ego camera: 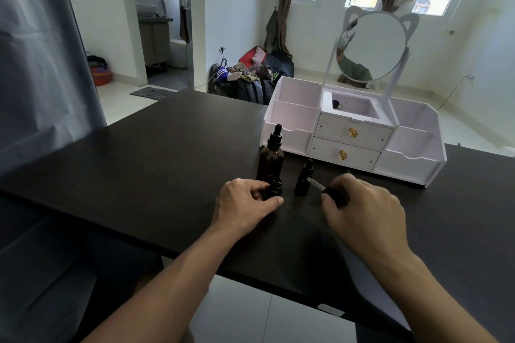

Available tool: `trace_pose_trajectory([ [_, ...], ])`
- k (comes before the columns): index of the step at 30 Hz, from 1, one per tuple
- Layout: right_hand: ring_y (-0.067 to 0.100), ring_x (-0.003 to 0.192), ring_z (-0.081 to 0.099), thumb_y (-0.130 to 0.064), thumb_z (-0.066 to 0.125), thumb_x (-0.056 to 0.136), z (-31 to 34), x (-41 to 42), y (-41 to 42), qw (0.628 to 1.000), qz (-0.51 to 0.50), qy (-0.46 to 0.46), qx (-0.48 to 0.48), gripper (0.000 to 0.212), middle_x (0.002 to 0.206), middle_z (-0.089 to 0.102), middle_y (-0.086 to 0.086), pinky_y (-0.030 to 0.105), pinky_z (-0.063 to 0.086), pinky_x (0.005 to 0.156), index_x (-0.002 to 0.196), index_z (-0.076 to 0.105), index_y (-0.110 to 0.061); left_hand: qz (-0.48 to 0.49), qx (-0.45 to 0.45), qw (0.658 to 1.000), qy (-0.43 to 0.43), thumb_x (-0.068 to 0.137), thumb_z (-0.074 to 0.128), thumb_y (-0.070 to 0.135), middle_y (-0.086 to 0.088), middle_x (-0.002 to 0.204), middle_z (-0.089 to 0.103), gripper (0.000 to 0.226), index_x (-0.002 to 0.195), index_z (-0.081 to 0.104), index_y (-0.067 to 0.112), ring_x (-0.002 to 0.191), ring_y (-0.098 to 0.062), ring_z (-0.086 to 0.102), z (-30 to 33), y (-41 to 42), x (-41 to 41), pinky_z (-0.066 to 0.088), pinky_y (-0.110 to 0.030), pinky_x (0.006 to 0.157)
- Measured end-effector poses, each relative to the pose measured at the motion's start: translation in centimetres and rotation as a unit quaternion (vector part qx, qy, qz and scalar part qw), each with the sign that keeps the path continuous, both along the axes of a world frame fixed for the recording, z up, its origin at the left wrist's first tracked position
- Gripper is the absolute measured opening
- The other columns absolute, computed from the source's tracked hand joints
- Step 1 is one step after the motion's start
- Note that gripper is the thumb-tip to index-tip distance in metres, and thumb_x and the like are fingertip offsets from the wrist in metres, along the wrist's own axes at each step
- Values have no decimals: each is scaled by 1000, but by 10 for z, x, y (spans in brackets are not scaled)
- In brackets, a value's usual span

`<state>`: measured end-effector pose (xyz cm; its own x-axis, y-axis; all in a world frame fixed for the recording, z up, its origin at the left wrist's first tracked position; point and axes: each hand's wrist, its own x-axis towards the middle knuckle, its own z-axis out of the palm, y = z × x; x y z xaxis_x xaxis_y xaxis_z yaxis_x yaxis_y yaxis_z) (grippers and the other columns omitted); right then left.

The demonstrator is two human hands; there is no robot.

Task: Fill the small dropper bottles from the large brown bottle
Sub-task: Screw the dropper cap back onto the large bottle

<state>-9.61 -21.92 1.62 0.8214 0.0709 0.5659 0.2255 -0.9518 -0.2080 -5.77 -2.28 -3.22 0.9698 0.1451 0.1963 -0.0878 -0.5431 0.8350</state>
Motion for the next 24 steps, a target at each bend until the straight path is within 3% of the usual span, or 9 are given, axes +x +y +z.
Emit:
trace_pose_trajectory([
  [3,11,72,66,-23,76,81,12,2,5,993,82,14,88,15,82,71,-7,32,57,70,95,71,-22,-6,3,1000,4,70,82,46,9,68,64,43,108,74,27,68,-6,63,0,0,-1,55,-27,68],
  [6,-1,73,59,-18,76,82,21,10,11,985,126,44,105,22,88,68,-9,18,50,74,103,72,-20,-11,3,1000,12,71,81,46,7,71,67,41,108,74,28,71,-7,65,0,0,-2,56,-29,70],
  [8,-1,74,56,-16,75,83,25,14,16,985,141,59,85,23,89,65,-11,16,47,75,105,71,-21,-18,2,1000,21,72,81,44,5,72,68,39,108,74,29,72,-9,65,1,1,-2,56,-31,71],
  [15,22,96,61,-18,65,90,39,21,34,985,146,87,-28,24,113,65,-2,38,54,82,114,66,-23,-15,12,999,43,74,79,45,7,85,70,38,109,73,31,82,-6,65,3,0,-3,56,-32,81],
  [21,21,106,59,-14,60,94,49,30,48,972,154,107,-142,34,124,58,-3,27,45,76,125,60,-27,-20,16,998,49,74,78,48,9,88,70,45,112,72,26,87,-7,65,2,2,-2,55,-32,84],
  [24,21,107,59,-9,60,93,51,37,54,960,178,123,-178,37,125,58,-2,24,39,73,126,60,-25,-22,23,998,51,73,77,48,10,82,70,37,105,75,29,83,-8,66,3,2,-2,55,-31,79],
])
